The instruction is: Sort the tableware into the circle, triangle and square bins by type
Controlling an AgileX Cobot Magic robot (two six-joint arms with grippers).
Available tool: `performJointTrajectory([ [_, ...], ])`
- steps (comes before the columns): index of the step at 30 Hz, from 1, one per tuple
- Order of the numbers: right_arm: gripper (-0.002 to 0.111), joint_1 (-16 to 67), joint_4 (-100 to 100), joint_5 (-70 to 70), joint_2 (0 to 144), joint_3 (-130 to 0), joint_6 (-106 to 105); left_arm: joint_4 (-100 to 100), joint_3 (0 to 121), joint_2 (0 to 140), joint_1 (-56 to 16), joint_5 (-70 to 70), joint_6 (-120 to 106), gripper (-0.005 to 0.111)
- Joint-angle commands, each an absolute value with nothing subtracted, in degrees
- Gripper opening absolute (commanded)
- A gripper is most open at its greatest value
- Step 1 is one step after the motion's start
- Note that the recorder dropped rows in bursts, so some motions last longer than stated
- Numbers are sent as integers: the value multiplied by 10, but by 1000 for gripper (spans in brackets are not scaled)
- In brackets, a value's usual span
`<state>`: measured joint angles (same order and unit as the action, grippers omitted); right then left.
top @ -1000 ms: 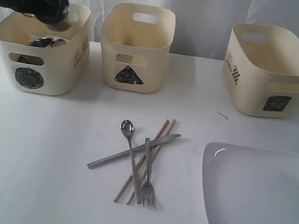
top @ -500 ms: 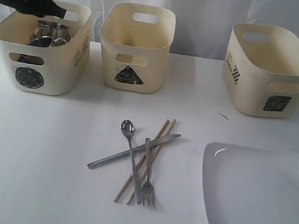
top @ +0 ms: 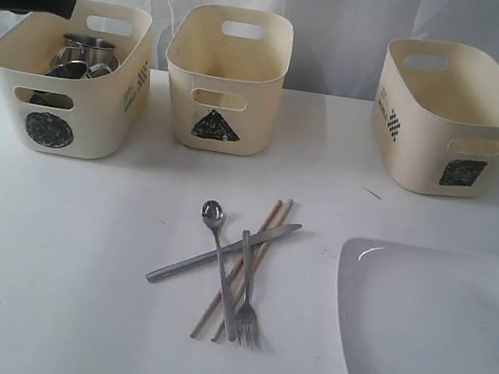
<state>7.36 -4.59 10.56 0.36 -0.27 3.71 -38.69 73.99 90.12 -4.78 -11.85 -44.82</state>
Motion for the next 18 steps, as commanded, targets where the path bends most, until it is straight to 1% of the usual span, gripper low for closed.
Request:
performJointTrajectory([
  [1,0,76,-45,102,0,0,37,-396,658,812,-46,-137,-448,0],
  [11,0,76,-45,102,0,0,37,-413,489,556,-46,-167,-432,0],
  [14,0,76,-45,102,0,0,37,-417,439,428,-46,-226,-416,0],
  [18,0,76,-45,102,0,0,37,-417,432,327,-46,-314,-407,0],
])
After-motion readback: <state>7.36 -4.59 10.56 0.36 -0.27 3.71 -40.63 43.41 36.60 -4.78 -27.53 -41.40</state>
